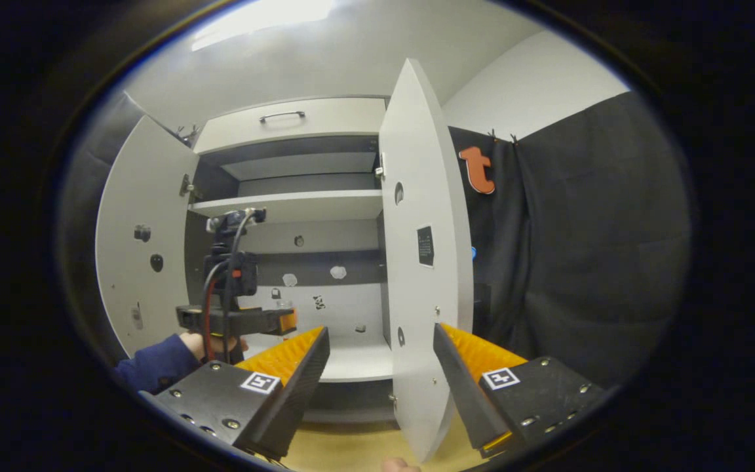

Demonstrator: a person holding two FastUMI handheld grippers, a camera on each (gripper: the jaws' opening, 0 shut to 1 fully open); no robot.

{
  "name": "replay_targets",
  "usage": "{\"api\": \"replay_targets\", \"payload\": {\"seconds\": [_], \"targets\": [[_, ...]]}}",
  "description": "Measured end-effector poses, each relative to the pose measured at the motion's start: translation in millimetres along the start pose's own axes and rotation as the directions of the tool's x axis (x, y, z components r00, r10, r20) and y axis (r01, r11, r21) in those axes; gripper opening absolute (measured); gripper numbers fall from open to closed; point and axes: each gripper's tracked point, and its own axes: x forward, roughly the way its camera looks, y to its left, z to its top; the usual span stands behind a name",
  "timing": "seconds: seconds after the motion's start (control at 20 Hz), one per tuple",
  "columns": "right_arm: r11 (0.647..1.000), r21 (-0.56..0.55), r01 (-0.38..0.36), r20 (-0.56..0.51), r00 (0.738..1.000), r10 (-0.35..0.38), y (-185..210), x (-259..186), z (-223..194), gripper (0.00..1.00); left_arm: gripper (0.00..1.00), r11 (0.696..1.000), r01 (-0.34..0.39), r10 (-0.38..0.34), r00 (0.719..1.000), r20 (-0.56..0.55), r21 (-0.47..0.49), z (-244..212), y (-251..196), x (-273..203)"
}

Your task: Grasp the bottle in the cabinet with the left hand and place it on the coaster, then close the right door with the right hand and the left door with the left hand.

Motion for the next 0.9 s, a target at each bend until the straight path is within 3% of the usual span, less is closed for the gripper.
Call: {"api": "replay_targets", "payload": {"seconds": [0.2,0.4,0.5,0.55,0.7,0.9], "targets": [[1.0,0.006,0.006,-0.005,1.0,-0.006,-2.8,-3.3,-0.6,0.99,0.99,0.999,-0.025,0.026,0.999,-0.029,0.035,-9.8,6.1,30.0],[1.0,-0.003,0.027,-0.021,0.999,-0.027,-11.7,-10.5,-6.1,0.96,0.99,0.998,-0.044,0.046,0.997,-0.061,0.048,-23.4,9.7,51.1],[0.999,-0.008,0.032,-0.026,0.999,-0.032,-13.9,-14.2,-6.7,0.96,0.89,0.996,-0.061,0.066,0.995,-0.076,0.062,-28.9,14.7,56.7],[0.999,-0.01,0.034,-0.026,0.999,-0.034,-15.5,-15.6,-6.6,0.93,0.72,0.996,-0.065,0.069,0.996,-0.058,0.063,-25.9,15.8,60.0],[0.999,-0.015,0.039,-0.029,0.999,-0.04,-21.0,-18.9,-7.0,0.99,0.67,0.996,-0.072,0.075,0.996,-0.045,0.061,-23.6,18.1,60.6],[0.999,-0.005,0.036,-0.034,0.999,-0.036,-23.7,-17.9,-8.1,0.96,0.45,0.995,-0.079,0.08,0.997,-0.014,0.069,-17.3,19.6,51.5]]}}
